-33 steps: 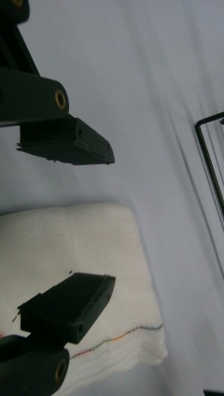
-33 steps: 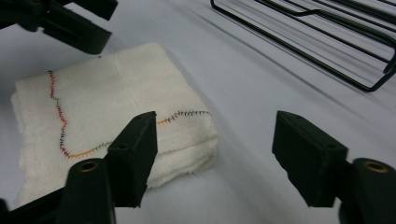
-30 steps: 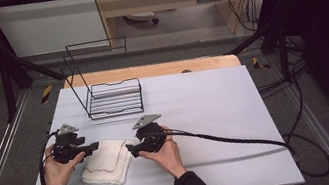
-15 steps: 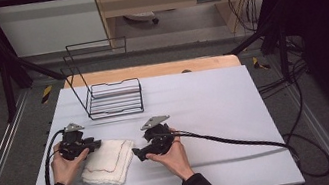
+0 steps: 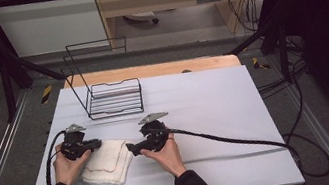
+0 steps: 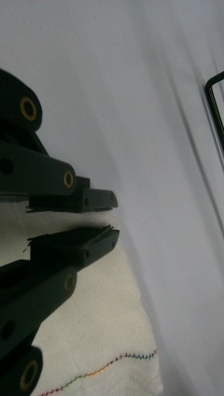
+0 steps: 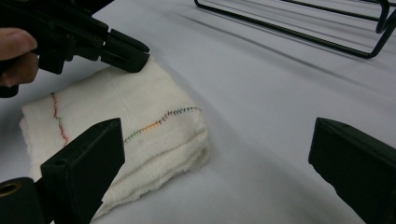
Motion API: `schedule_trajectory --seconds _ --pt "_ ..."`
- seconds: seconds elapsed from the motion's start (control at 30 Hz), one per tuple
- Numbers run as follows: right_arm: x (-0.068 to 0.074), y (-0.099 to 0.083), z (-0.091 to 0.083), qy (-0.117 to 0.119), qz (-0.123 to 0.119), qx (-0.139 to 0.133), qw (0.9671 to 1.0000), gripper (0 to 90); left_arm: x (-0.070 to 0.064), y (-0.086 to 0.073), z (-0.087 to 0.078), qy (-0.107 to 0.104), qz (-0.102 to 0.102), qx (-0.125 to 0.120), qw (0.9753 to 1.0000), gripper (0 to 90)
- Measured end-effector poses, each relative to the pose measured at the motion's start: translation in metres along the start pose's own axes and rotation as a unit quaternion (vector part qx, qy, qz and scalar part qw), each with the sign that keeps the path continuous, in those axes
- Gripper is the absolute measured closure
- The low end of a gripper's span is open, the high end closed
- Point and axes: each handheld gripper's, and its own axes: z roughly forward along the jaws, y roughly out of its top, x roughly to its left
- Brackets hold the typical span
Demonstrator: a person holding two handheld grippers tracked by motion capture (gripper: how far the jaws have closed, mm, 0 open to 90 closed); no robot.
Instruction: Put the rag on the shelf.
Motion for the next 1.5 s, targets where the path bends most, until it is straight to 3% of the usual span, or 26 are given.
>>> schedule_trajectory --seconds 0.1,0.17,0.43,0.57,0.73,0.9,1.27,1.5 --pt "-0.001 0.0 0.003 -0.007 0.011 0.0 0.9999 6.6 0.001 0.0 0.0 -0.003 -0.006 0.001 1.0 79.5" --pt "0.0 0.001 0.008 -0.011 0.005 0.008 0.9999 9.9 0.001 0.0 0.0 -0.002 -0.001 0.002 1.0 79.5" --pt "0.008 0.003 0.027 -0.012 -0.005 0.018 0.9998 30.7 -0.004 0.001 0.0 0.012 0.014 0.006 0.9998 79.4" --pt "0.009 -0.002 0.034 -0.014 -0.005 0.02 0.9997 47.2 -0.004 0.001 0.0 0.013 0.016 0.005 0.9998 79.4" --pt "0.009 -0.004 0.035 -0.014 -0.005 0.029 0.9995 55.5 -0.004 0.001 0.0 0.013 0.02 0.004 0.9997 79.3" --pt "0.011 -0.004 0.035 -0.005 0.015 0.041 0.999 67.9 -0.004 0.001 0.0 0.013 0.02 0.004 0.9997 78.8" --pt "0.013 -0.005 0.035 0.005 0.037 0.047 0.9982 81.7 -0.002 0.0 0.0 0.008 0.012 0.0 0.9999 79.4" --pt "0.014 -0.003 0.032 0.008 0.035 0.043 0.9984 83.3 0.001 -0.001 -0.005 -0.005 -0.001 -0.007 1.0 82.4"
